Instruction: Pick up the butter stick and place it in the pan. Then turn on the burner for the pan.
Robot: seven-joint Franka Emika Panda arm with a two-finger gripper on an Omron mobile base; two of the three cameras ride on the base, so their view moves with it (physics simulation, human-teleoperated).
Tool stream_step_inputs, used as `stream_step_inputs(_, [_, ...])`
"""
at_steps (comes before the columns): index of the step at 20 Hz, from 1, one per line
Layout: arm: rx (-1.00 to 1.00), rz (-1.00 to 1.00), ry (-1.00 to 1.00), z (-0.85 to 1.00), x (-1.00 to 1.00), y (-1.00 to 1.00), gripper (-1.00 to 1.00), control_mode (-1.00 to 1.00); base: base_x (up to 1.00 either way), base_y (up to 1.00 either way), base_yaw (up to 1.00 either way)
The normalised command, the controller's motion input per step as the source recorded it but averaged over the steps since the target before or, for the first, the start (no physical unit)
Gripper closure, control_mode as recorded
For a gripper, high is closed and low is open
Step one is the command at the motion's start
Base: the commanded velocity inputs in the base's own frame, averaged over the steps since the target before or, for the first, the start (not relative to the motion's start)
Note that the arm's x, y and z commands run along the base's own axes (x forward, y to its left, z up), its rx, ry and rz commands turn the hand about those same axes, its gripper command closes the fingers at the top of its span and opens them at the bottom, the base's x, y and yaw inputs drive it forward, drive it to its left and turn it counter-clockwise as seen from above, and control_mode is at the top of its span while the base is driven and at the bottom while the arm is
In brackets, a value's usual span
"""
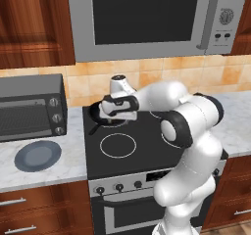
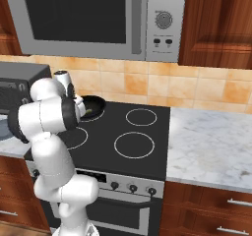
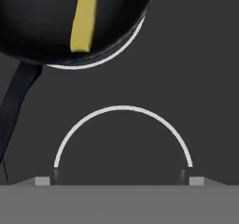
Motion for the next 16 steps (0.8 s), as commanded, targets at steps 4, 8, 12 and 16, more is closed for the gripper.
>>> stream_step_inputs(4, [0.00,0.00,0.00,0.00,-0.60,0.00,-1.00,-1.00,0.00,0.00,0.00])
stream_step_inputs(8, [0.00,0.00,0.00,0.00,-0.55,0.00,-1.00,-1.00,0.00,0.00,0.00])
stream_step_inputs(12, [0.00,0.00,0.00,0.00,-0.51,0.00,-1.00,-1.00,0.00,0.00,0.00])
stream_step_inputs(16, [0.00,0.00,0.00,0.00,-0.47,0.00,-1.00,-1.00,0.00,0.00,0.00])
